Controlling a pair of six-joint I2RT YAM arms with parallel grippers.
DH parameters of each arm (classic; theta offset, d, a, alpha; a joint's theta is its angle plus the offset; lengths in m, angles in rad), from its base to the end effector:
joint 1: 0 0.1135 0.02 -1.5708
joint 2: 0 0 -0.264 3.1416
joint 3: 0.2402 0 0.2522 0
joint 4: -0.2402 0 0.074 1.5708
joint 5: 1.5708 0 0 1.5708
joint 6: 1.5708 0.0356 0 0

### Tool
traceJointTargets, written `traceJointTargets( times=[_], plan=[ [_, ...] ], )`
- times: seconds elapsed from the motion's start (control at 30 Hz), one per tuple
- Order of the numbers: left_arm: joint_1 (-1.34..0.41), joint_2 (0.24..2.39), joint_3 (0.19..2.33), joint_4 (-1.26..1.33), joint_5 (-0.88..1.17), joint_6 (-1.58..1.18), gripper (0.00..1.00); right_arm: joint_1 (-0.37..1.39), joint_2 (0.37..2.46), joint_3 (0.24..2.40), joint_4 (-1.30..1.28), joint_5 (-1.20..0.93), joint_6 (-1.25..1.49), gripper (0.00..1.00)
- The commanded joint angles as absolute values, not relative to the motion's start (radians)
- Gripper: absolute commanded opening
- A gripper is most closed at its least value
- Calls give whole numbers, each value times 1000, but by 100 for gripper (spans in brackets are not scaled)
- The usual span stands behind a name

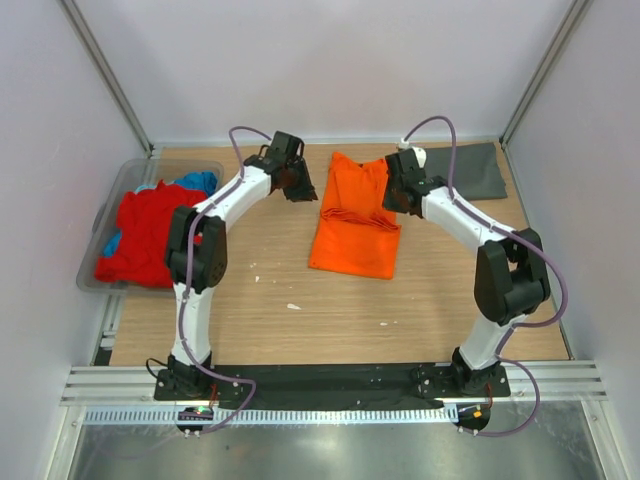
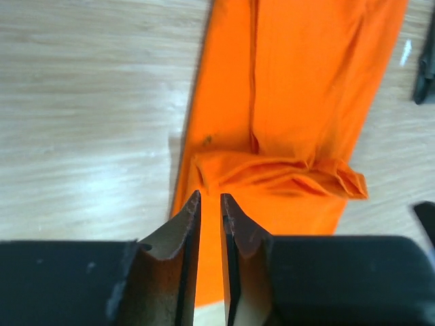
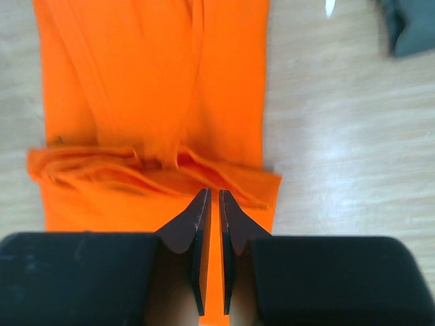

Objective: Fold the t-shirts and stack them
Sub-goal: Fold the tshirt

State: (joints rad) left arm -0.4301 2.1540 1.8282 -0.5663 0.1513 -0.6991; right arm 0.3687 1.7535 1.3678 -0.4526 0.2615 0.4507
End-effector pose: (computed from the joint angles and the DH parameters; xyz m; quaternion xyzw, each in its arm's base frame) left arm 0.4388 -0.2072 0.2273 -0.1011 0.9352 -0.2378 0.2423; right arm 0.3671 0.1320 0.2560 0.0846 0.9230 0.0298 0.3742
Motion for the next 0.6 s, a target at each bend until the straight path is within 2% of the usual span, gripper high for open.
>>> traceJointTargets(
  times=[0.0,0.23,0.57],
  plan=[
    [-459,2052,1746,-509,187,-664,16,368,1684,1269,-476,172,472,14],
    [-505,2086,1675,-494,232,-663,8,370,1667,1166,-417,68,475,11],
    [-511,2212,1792,-498,206,-678,9,368,1770,1198,-402,169,451,11]
  ],
)
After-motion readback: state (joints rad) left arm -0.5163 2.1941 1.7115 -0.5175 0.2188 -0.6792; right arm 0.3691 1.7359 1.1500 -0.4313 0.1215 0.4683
